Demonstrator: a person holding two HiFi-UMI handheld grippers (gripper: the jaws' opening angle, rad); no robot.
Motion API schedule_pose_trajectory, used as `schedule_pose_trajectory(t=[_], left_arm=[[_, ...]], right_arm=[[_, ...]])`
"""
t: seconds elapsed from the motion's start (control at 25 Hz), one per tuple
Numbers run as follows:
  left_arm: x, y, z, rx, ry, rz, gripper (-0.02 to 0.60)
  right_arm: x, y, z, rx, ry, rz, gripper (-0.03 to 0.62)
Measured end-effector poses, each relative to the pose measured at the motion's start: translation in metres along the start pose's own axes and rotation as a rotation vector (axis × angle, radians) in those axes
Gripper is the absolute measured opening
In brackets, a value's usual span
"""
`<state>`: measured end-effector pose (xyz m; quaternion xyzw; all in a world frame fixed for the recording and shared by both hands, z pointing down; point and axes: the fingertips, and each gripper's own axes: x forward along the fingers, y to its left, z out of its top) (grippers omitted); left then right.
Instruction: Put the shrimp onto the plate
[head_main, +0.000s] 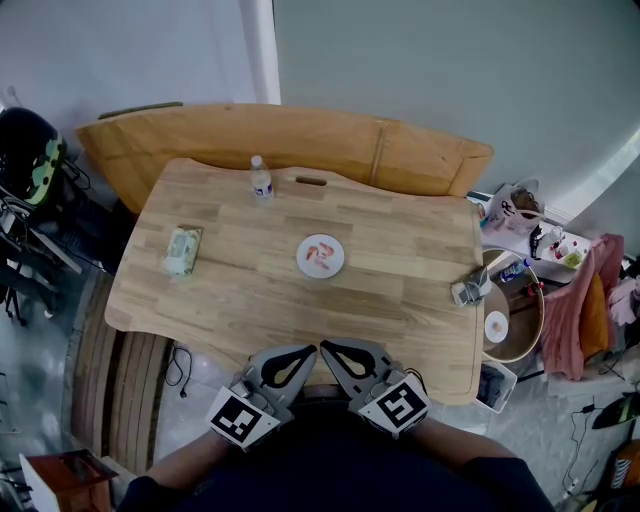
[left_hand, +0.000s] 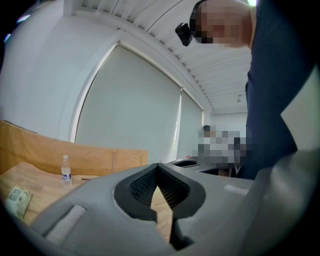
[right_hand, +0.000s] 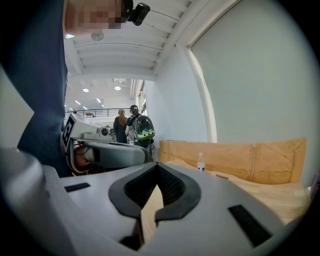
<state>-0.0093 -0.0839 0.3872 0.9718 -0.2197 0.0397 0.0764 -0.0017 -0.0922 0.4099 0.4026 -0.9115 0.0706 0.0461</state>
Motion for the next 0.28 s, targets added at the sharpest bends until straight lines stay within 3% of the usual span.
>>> schedule_pose_trajectory(t=[0.28], left_arm=[[0.0013,0.0051,-0.0013,-0.009,-0.002,0.009,-0.002]], right_arm=[[0.0025,-0.0043,-0.0043,0.021,0.006,-0.008,0.009]])
